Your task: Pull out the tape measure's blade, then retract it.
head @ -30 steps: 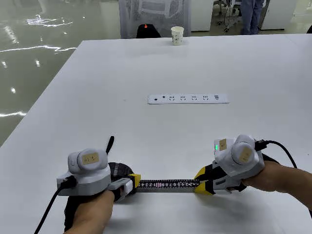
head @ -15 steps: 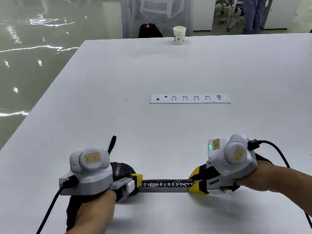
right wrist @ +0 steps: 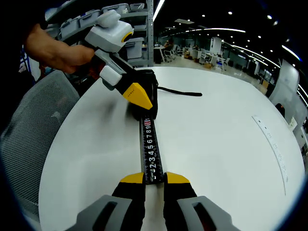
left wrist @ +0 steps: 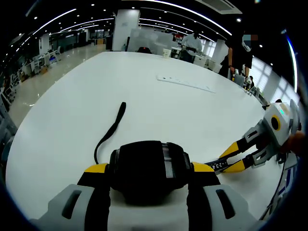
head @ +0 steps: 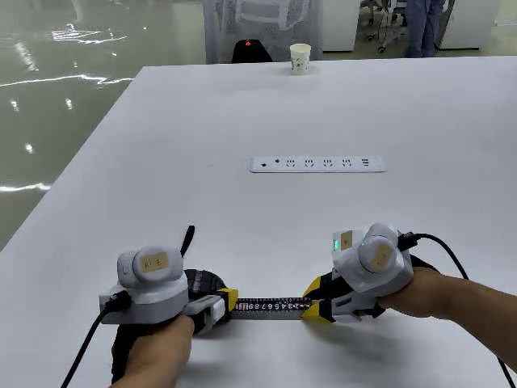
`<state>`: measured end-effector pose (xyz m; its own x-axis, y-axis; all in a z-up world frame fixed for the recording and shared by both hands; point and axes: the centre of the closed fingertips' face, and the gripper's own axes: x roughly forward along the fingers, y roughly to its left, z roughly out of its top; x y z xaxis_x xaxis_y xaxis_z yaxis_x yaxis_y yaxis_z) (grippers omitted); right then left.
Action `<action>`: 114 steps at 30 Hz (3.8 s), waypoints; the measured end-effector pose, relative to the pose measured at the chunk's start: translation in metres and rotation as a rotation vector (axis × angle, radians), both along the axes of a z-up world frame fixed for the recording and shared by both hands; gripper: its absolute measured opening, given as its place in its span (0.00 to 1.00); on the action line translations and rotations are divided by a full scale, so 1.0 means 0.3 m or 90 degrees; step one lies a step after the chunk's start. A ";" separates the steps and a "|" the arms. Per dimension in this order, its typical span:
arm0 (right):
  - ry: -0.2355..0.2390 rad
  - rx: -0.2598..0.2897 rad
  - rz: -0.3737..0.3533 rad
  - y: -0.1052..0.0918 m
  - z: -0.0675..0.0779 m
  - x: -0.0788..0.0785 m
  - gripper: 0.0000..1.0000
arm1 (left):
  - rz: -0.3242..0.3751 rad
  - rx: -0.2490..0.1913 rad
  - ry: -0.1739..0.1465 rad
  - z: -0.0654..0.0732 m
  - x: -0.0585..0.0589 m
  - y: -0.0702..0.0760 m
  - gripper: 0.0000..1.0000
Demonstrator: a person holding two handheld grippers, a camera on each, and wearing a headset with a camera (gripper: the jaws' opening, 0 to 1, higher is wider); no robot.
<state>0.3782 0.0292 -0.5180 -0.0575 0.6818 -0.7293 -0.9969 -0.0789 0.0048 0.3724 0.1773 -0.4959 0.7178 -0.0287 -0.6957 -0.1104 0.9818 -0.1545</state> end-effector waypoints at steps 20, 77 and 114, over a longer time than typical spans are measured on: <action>0.000 0.008 0.007 0.065 -0.003 -0.009 0.10 | 0.001 -0.003 0.001 -0.001 -0.001 -0.001 0.60; -0.007 0.047 0.036 0.323 -0.005 -0.057 0.11 | 0.002 -0.023 0.005 0.000 0.000 0.000 0.60; -0.030 0.036 0.050 0.334 -0.009 -0.055 0.12 | -0.003 -0.028 -0.001 -0.001 0.004 0.001 0.63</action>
